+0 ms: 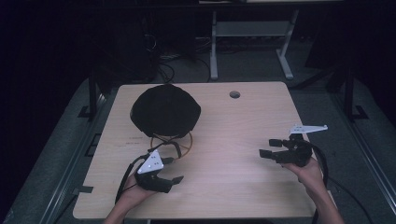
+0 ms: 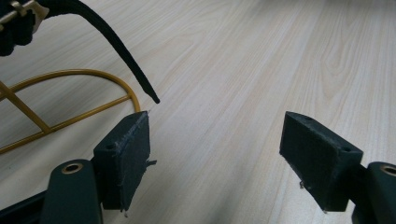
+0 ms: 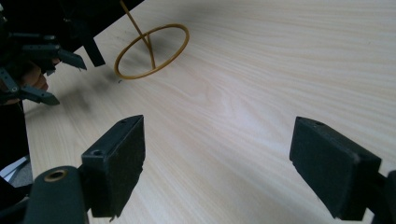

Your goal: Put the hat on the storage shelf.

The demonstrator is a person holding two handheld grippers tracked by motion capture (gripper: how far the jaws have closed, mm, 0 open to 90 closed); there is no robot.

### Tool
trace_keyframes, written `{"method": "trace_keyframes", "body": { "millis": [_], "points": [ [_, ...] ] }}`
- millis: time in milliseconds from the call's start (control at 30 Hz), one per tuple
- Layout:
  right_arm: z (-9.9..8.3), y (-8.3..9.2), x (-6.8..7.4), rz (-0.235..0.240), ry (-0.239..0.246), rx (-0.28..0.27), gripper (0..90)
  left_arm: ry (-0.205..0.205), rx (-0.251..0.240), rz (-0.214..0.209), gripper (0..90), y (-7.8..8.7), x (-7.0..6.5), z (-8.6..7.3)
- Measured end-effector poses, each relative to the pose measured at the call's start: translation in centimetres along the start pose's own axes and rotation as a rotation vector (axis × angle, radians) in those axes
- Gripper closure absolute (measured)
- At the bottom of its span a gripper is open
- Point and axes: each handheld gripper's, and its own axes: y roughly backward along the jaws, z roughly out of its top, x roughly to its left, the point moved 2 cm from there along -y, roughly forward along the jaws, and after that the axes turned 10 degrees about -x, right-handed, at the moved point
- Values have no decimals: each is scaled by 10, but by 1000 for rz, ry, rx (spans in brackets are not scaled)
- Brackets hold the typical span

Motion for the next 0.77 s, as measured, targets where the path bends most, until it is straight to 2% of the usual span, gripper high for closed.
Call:
{"method": "trace_keyframes", "body": {
  "millis": [333,633,767],
  "points": [
    [-24,12,9,4,11,2,179,9,-5,3,241,1,1,0],
    [-57,25,21,-17,8,-13,168,8,-1,-1,241,-2,0,0],
    [-66,27,25,-27,7,-11,167,9,-5,0,241,-2,-1,1]
  ]
}}
